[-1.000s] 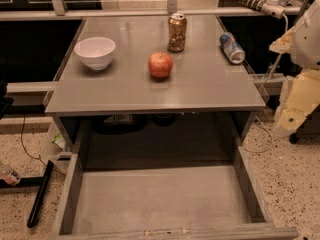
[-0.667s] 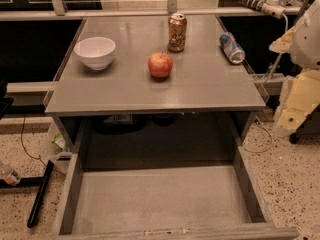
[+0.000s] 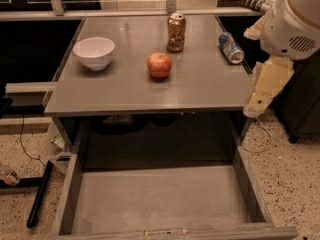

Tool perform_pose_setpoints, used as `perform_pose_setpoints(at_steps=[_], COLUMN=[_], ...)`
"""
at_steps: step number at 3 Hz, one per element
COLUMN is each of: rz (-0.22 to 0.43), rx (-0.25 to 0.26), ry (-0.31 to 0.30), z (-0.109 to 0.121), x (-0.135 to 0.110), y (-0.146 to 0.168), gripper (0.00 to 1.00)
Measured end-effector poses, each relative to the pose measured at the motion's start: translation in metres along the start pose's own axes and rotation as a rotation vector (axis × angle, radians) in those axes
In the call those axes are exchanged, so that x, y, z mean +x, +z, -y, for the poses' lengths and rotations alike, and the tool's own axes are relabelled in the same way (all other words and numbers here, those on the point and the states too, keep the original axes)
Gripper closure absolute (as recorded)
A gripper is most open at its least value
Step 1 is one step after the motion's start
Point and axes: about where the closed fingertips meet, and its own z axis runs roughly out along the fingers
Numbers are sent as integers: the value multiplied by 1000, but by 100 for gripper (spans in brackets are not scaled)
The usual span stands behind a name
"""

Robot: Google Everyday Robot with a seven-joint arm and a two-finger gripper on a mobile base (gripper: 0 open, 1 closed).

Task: Place apple into top drawer

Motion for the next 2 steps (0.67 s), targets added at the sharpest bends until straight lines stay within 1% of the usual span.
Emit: perform_pose_setpoints(at_steps=[1, 2], rz=[68, 165], rx=[60, 100], ry=[-72, -127], z=[31, 57], x=[-28, -48], y=[15, 29], gripper=[0, 0])
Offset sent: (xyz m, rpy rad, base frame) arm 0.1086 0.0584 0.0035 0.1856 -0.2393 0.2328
